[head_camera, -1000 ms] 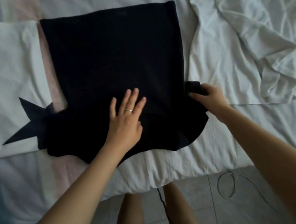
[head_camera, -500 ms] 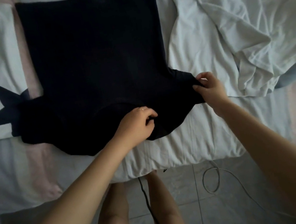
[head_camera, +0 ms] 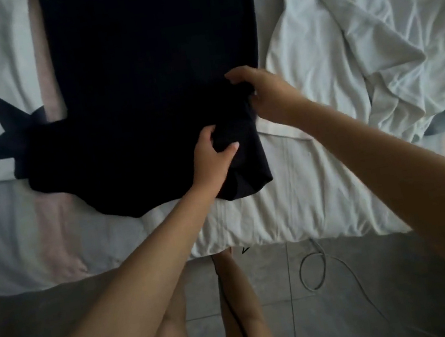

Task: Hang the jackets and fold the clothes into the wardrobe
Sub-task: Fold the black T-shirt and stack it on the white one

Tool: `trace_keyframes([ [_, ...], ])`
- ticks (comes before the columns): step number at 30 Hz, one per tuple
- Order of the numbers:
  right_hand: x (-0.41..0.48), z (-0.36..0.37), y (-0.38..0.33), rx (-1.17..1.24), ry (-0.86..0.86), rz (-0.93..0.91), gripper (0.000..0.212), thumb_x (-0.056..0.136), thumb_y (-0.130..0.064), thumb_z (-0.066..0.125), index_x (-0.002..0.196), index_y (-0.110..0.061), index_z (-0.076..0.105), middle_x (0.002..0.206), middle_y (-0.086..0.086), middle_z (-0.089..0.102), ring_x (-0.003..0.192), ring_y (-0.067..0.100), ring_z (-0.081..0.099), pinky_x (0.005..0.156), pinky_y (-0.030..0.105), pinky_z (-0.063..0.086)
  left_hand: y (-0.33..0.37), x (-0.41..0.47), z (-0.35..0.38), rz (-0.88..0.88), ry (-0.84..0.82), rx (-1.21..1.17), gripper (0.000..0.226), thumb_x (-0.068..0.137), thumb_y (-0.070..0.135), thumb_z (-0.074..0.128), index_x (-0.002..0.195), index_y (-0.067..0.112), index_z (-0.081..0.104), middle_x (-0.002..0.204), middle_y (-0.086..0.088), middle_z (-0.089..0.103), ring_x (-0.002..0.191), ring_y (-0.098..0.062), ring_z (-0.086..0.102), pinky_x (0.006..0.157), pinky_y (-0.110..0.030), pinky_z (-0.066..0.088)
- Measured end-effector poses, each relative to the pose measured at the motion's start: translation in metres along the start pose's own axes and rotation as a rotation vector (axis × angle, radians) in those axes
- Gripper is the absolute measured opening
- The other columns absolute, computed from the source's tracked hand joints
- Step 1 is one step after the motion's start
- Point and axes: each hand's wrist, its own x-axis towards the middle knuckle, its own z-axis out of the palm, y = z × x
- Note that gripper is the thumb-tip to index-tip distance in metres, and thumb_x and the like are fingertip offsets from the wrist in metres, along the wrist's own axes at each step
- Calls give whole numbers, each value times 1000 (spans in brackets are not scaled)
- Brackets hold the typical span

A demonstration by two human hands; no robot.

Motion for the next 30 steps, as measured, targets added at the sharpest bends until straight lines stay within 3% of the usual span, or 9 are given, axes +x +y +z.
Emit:
trace_keyframes([
  [2,14,0,2,-274,-174,-43,56,85,-18,63,138,-22,45,136,1,49,125,21,46,105,34,31,-6,-12,0,106,70,21,45,85,8,66,121,24,44,108,3,60,100,-5,60,84,-22,53],
  [4,23,-1,2,-449,-188,-73,46,85,-31,65,129,-24,51,132,0,50,124,20,46,103,36,24,-11,-20,-1,97,135,-30,33,87,6,63,111,23,48,106,-1,58,94,-12,63,71,-23,57],
  [7,29,-2,4,-352,-191,-38,26,89,-27,62,113,-19,59,116,0,60,111,21,54,93,33,31,-19,-27,-2,28,201,-86,11,89,5,63,94,12,56,94,-3,59,82,-15,65,63,-19,56],
  [10,25,-4,7,-191,-202,13,22,92,-21,58,112,-14,57,103,0,60,97,21,56,82,28,37,-19,-29,-6,6,223,-163,12,87,5,65,81,12,57,77,-1,59,69,-5,64,63,-20,56],
  [14,21,-7,17,-126,-130,60,18,93,-24,56,110,-19,53,95,-10,54,90,14,51,92,35,35,-14,-26,-16,116,277,-121,15,88,7,65,81,16,56,76,1,61,69,-3,65,69,-28,58],
  [18,18,-3,19,-55,-39,108,17,92,-25,55,109,-22,52,97,-12,54,93,11,49,94,35,25,-15,-12,-30,209,316,-21,11,86,9,67,84,15,57,80,6,61,77,-12,65,71,-31,58],
  [22,17,2,16,-56,-6,154,21,92,-24,54,113,-22,53,102,-11,57,102,14,52,93,33,21,-14,2,-38,241,316,66,13,85,7,67,88,14,57,82,12,59,77,-5,61,72,-17,51],
  [26,22,7,8,-284,22,122,34,91,-41,55,120,-24,54,108,-6,62,118,20,47,106,42,17,-12,8,-40,286,291,189,18,86,9,66,86,18,51,81,15,56,77,-3,59,69,-9,46],
  [30,29,10,2,-231,11,51,29,94,-29,54,120,-14,56,112,4,64,111,25,52,92,31,33,-11,10,-42,337,298,253,18,88,9,63,83,17,48,80,16,54,75,0,57,66,-9,45],
])
